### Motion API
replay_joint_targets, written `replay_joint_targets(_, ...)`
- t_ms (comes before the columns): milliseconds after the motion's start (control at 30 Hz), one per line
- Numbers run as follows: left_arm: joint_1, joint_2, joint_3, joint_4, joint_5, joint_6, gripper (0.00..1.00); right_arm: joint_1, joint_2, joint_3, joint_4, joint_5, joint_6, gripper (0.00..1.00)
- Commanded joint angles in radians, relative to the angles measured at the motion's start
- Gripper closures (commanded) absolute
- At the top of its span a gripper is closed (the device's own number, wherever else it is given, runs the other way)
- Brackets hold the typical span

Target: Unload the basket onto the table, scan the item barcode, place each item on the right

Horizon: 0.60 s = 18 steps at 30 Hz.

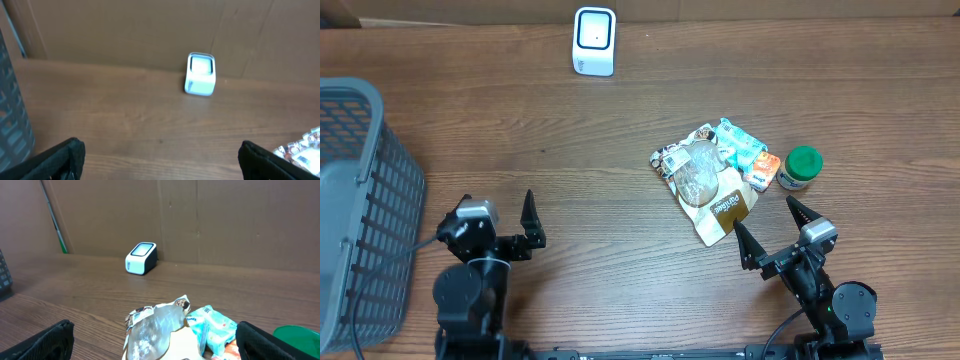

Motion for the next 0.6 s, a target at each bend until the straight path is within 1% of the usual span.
replay_joint_targets(0,0.005,-0.088,-0.094,0.083,0.017,0.076,0.0,-0.003,-0.01,-0.01,0.006,-0.004,-0.001,0.0)
replay_joint_targets(100,0.005,-0.161,-0.168,0.124,0.017,0.104,0.0,-0.003,-0.01,-0.01,0.006,-0.004,-0.001,0.0)
replay_joint_targets(267,0.005,-0.256,-0.247,0.124,0.014,0.136,0.0,-0.003,-0.01,-0.01,0.006,-0.004,-0.001,0.0)
replay_joint_targets(367,0.005,-0.285,-0.278,0.124,0.014,0.179,0.0,-0.003,-0.01,-0.01,0.006,-0.004,-0.001,0.0)
replay_joint_targets(467,0.006,-0.291,-0.28,0.089,0.014,0.209,0.0,-0.003,-0.01,-0.01,0.006,-0.004,-0.001,0.0)
replay_joint_targets(567,0.006,-0.291,-0.279,0.066,0.019,0.21,0.0,-0.003,-0.01,-0.01,0.006,-0.004,-0.001,0.0)
